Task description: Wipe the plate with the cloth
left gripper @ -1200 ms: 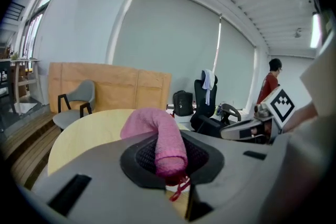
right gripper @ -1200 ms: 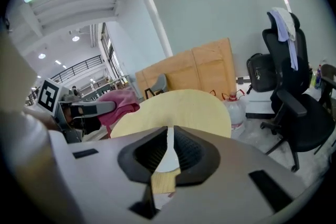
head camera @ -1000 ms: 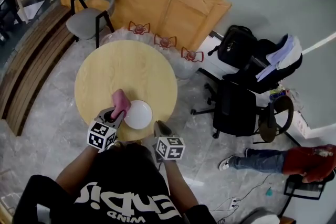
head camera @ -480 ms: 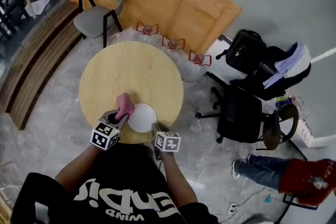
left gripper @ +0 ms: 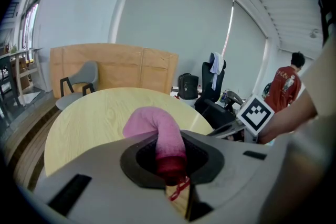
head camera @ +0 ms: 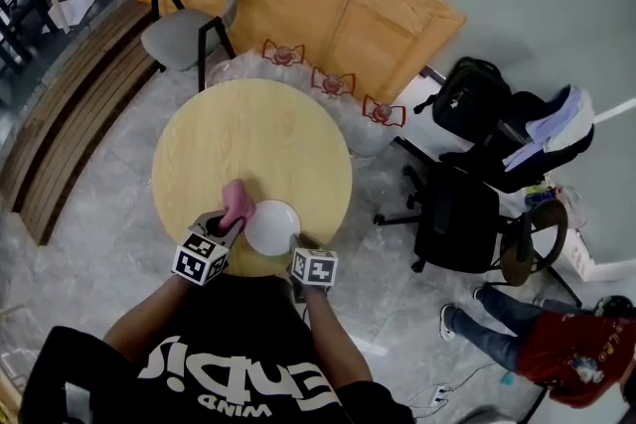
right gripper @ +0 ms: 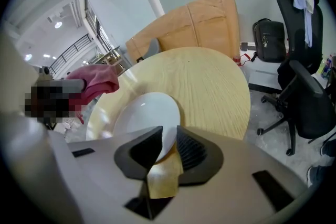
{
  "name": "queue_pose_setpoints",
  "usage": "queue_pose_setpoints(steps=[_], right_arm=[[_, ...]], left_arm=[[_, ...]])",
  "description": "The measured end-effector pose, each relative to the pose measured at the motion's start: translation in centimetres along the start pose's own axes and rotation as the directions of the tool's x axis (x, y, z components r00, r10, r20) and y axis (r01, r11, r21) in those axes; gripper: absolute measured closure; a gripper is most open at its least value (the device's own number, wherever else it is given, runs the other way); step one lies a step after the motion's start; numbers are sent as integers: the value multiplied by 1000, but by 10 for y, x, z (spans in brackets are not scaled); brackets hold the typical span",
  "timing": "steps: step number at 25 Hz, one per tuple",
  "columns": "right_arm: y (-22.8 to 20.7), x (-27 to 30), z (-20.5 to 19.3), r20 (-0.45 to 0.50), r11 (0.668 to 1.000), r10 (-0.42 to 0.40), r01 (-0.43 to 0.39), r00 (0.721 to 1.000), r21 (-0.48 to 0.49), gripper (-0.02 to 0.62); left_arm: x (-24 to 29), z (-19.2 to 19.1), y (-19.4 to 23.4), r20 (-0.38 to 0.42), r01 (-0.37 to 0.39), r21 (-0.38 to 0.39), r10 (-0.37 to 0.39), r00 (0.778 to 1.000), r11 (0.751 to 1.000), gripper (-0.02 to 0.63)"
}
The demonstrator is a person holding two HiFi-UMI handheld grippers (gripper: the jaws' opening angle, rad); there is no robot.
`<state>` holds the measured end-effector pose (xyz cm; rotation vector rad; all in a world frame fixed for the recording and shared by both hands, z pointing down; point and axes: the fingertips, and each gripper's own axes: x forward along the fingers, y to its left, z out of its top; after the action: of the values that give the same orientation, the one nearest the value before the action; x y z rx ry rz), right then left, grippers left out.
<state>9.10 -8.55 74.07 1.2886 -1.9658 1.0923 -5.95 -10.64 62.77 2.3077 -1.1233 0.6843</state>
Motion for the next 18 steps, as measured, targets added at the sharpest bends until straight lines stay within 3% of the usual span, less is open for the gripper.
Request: queue_pose_setpoints(steps=[11, 18], right_arm=[[-4, 7, -6, -30, 1000, -18, 19, 999, 25, 505], [-4, 9, -3, -20, 997, -8, 9, 1000, 77, 526]], left_arm=[[18, -4, 1, -56, 34, 17, -33, 998, 999, 554], [38, -35, -1, -216, 60, 53, -47, 975, 997, 554]])
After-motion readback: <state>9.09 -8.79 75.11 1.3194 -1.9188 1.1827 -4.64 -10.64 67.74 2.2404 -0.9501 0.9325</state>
